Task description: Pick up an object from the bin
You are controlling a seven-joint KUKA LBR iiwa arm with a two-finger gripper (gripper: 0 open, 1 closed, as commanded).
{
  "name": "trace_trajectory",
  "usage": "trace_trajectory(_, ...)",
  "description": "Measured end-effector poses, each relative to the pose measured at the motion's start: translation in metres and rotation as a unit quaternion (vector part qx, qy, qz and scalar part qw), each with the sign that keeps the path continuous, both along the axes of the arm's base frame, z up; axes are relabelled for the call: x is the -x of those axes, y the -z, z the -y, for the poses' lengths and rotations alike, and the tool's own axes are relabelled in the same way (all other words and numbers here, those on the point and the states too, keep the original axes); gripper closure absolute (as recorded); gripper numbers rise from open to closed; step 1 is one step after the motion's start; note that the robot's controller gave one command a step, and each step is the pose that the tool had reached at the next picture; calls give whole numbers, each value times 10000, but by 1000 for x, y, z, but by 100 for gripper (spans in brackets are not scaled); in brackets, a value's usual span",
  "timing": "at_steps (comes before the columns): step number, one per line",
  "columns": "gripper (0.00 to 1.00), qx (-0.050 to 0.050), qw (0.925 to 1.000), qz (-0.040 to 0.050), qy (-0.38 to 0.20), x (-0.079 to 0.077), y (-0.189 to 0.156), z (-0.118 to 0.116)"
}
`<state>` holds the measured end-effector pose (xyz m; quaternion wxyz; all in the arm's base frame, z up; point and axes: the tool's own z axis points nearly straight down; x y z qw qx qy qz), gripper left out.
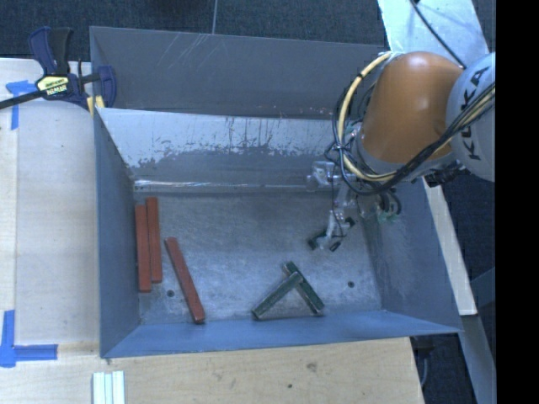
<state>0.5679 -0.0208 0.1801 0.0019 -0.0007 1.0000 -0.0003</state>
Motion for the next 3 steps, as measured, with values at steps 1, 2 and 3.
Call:
trace_trajectory(1,0,3,9999,-11,-137,-18,110,51)
trace_trajectory(2,100,-2,9999,9,-138,-19,109,50)
trace_trajectory(3,100,3,9991,14,-432,-35,-40,39)
